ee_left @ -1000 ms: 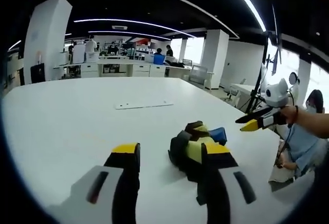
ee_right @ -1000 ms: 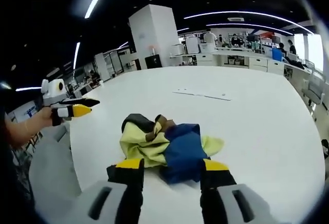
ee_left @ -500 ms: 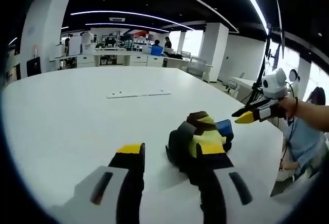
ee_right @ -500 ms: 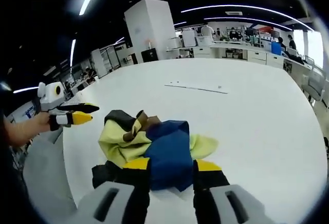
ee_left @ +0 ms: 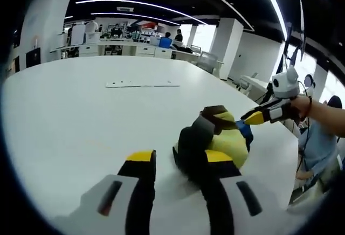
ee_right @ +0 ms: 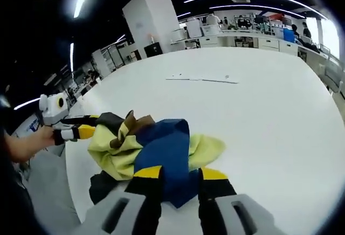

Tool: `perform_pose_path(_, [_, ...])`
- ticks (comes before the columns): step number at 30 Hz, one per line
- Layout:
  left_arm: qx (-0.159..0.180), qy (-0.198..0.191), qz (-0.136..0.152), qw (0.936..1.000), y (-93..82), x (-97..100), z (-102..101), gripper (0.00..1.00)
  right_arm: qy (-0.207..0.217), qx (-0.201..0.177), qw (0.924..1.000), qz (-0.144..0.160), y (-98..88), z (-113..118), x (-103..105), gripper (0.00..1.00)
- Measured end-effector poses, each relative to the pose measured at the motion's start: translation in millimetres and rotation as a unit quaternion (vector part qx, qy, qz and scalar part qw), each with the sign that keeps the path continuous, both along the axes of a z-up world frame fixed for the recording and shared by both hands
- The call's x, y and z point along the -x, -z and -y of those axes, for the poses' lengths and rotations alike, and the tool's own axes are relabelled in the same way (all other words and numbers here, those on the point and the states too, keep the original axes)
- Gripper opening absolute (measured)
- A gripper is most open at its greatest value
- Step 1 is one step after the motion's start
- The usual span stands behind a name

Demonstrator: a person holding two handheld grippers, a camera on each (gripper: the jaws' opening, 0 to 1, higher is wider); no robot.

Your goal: Fold the garment on the visible template until the final outline fits inside the template.

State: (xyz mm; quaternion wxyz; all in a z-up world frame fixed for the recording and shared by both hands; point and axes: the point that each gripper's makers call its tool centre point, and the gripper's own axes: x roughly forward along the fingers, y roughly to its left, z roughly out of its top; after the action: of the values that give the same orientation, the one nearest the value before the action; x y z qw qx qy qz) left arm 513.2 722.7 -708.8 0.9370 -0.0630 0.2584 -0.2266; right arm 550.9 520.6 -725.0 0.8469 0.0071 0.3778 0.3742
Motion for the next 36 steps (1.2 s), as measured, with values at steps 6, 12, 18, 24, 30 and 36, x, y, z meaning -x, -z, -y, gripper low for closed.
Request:
perform_pose_path(6, [0.004, 0.012, -0.007, 0.9999, 6.5, -1.7, 7.1, 0.22, 0.003, -0.006, 0.9992, -0.040, 11.8, -2.2, 5.4, 0.16])
perform_pose_path(12, [-0.014, 0.022, -0.008, 0.9996, 16.9, -2.9, 12.4, 0.10, 0.002, -0.005, 0.9980, -0.062, 17.7, -5.3, 12.9, 0.01])
perform_pose_path(18, [-0.013, 0.027, -0.009, 0.9995, 17.4, -1.2, 13.6, 0.00, -0.002, -0.004, 0.9988, -0.048, 10.6, -7.0, 14.4, 0.00])
perform_pose_path(24, [-0.026, 0.036, 0.001, 0.9990, 4.7, 2.8, 12.6, 0.00, -0.004, -0.009, 0.9998, -0.016, -8.9, -3.3, 11.8, 0.00])
perform_pose_path(30, [-0.041, 0.030, 0.037, 0.9980, -26.7, -5.5, 2.5, 0.00, -0.009, -0.010, 0.9994, 0.033, -38.5, -0.2, 0.7, 0.00])
perform_pose_path(36, [-0.036, -0.005, 0.051, 0.9980, -45.4, -24.4, -19.4, 0.00, -0.024, 0.022, 0.9973, 0.066, -49.7, 6.3, -13.8, 0.00])
